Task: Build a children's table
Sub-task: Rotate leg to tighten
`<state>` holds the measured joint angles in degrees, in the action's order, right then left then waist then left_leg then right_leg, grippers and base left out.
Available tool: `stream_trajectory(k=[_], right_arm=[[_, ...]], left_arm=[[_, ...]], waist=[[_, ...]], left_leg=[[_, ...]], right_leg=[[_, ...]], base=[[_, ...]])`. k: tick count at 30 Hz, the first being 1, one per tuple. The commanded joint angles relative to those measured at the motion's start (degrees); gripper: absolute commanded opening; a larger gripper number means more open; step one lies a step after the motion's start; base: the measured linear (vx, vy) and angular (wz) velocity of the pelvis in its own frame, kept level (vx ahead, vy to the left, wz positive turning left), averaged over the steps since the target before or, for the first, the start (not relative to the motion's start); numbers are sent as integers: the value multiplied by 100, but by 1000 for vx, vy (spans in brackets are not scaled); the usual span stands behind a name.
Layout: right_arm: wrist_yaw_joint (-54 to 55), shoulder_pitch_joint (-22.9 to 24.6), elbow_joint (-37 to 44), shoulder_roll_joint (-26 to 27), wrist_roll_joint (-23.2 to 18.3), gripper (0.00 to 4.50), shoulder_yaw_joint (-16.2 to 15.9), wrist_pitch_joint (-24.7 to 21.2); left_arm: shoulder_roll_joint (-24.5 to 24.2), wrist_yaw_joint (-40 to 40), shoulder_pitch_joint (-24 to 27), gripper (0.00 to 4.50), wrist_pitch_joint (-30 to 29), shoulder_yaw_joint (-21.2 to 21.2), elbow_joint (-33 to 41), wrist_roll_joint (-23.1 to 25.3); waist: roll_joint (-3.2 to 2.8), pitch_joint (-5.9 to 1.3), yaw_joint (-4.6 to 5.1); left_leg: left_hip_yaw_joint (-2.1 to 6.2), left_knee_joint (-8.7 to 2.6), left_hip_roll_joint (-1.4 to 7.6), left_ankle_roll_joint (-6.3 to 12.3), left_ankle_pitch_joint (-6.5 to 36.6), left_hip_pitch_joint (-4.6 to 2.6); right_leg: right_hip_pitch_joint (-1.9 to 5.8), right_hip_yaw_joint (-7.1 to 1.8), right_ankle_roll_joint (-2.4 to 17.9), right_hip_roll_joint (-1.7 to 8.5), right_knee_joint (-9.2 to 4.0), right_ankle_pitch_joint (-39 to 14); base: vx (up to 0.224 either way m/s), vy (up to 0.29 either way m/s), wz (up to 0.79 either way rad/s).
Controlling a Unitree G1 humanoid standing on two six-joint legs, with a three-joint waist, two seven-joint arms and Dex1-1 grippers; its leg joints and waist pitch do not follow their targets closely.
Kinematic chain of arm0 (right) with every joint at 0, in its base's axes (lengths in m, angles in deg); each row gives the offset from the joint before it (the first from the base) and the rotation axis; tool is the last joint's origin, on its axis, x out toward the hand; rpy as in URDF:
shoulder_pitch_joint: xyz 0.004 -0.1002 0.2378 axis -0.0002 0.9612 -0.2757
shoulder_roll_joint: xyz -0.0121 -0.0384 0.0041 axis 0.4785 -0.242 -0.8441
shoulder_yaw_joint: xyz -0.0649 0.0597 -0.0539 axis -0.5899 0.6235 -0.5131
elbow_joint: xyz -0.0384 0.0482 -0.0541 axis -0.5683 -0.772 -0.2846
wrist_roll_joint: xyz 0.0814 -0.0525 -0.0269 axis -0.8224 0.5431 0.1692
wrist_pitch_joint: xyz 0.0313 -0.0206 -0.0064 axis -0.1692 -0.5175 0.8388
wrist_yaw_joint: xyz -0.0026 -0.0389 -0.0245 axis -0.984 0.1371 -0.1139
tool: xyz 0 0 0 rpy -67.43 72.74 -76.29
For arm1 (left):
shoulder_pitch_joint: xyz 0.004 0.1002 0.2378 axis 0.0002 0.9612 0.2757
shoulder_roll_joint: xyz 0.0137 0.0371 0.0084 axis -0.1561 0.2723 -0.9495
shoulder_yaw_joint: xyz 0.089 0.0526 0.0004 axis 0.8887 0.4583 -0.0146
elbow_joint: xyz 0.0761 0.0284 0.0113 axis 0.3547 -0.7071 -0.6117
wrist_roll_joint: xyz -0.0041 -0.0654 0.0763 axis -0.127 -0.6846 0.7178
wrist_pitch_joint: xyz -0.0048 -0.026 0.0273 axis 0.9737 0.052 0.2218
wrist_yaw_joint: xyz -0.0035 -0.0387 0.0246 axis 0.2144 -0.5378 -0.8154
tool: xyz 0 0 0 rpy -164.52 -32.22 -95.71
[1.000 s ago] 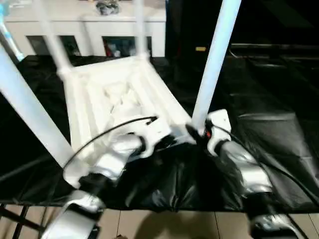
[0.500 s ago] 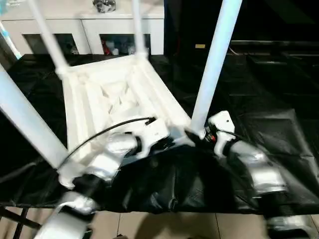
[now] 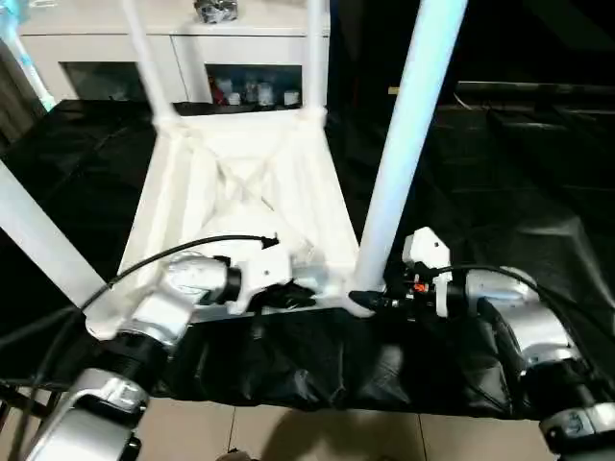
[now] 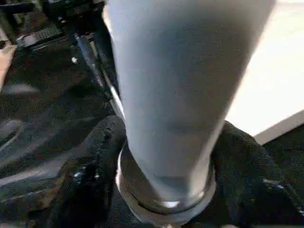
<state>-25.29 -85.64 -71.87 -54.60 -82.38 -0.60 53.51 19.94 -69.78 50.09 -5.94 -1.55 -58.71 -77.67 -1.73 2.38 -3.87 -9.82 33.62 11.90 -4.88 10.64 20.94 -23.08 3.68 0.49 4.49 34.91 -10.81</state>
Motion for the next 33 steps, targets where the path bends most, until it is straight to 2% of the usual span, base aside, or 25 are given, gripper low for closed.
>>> stream_trajectory(k=[1,5,10,12,13,16,17,18,19,20,23,24,25,26,27,29,30,32,33], right_arm=[[-189,60,70,50,-16,273,-246,-102],[-213,74,84,32,-74,233,-275,-117],[-63,232,227,56,-108,207,-185,-156],[458,380,290,263,-60,204,-28,-193],[458,380,290,263,-60,204,-28,-193],[1309,586,345,634,45,201,82,-297],[1497,640,375,735,64,201,95,-275],[1525,651,384,753,66,200,95,-269],[1591,659,387,787,73,200,101,-298],[2148,705,374,1100,138,200,167,-454],[2867,692,287,1492,248,200,252,-625],[3182,648,211,1654,315,200,277,-644],[3695,508,49,1908,397,200,368,-682],[3895,442,-20,2009,420,200,413,-698],[4141,339,-124,2131,468,200,454,-672],[4446,167,-300,2233,624,200,423,-435],[4446,124,-327,2259,613,200,433,-403],[4260,116,-279,2250,555,200,449,-369],[3989,154,-220,2165,425,234,521,-383]], left_arm=[[4,-81,-111,0,112,129,-23,54],[4,-124,-114,0,120,137,-41,23],[81,50,-101,0,42,103,-103,48],[257,576,-141,0,-137,58,-215,222],[257,576,-141,0,-137,58,-215,222],[688,1281,-136,0,-451,-4,-271,304],[801,1417,-130,0,-516,2,-267,318],[821,1437,-128,0,-527,5,-266,320],[854,1481,-130,0,-544,10,-269,330],[1154,1834,-162,0,-694,61,-315,413],[1503,2277,-235,0,-830,130,-404,554],[1638,2424,-271,0,-887,172,-437,614],[1828,2634,-327,0,-963,214,-470,703],[1901,2701,-348,0,-996,232,-478,732],[1981,2744,-365,0,-1014,258,-475,755],[2062,2768,-372,0,-1040,289,-450,770],[2057,2739,-362,0,-1020,301,-429,772],[2001,2679,-331,0,-985,297,-375,785],[1879,2564,-299,0,-923,283,-334,789]], waist=[[45,-335,-1],[39,-334,-7],[38,-343,-27],[34,-327,-40],[36,-316,-43],[58,-248,-30],[69,-230,-14],[73,-216,6],[69,-218,19],[75,-227,53],[51,-215,126],[50,-215,140],[20,-225,152],[33,-233,199],[17,-240,238],[11,-267,255],[-4,-272,259],[13,-276,261],[16,-282,254]], left_leg=[[-19,-371,134,388,1082,-33],[-19,-373,128,358,1091,-32],[-23,-363,126,360,1036,-39],[-23,-378,131,323,1125,-41],[-22,-387,132,292,1183,-55],[-7,-432,101,125,1645,-83],[9,-452,88,55,1820,-101],[25,-451,78,23,2029,-149],[36,-451,74,28,2098,-163],[45,-456,75,38,2081,-151],[60,-480,69,-7,2133,-129],[75,-484,62,-22,2227,-146],[80,-486,65,-32,2239,-155],[98,-500,61,-43,2247,-128],[108,-511,60,-44,2266,-111],[97,-505,65,-17,2196,-110],[93,-513,71,9,2131,-84],[70,-504,74,67,2064,-83],[57,-498,71,108,1966,-75]], right_leg=[[304,-233,1392,312,-385,-823],[309,-233,1368,311,-393,-857],[307,-236,1370,307,-387,-733],[294,-241,1319,311,-410,-922],[283,-242,1285,311,-427,-1043],[266,-240,1006,329,-537,-2075],[259,-233,827,327,-578,-2549],[220,-222,647,338,-647,-3043],[209,-218,591,342,-667,-3190],[208,-228,528,336,-680,-3206],[186,-206,502,308,-690,-3168],[183,-189,443,316,-712,-3297],[181,-190,451,327,-714,-3272],[201,-178,464,326,-706,-3204],[212,-170,462,322,-713,-3124],[213,-194,571,318,-691,-2741],[236,-202,657,317,-662,-2464],[242,-216,758,305,-646,-2173],[259,-226,824,308,-628,-2015]], base=[[0,0,0],[0,0,0],[0,0,0],[0,0,0],[0,0,0],[0,0,0],[0,0,0],[0,0,0],[0,0,0],[0,0,0],[0,0,0],[0,0,0],[0,0,0],[0,0,0],[0,0,0],[0,0,0],[0,0,0],[0,0,0],[0,0,0]])
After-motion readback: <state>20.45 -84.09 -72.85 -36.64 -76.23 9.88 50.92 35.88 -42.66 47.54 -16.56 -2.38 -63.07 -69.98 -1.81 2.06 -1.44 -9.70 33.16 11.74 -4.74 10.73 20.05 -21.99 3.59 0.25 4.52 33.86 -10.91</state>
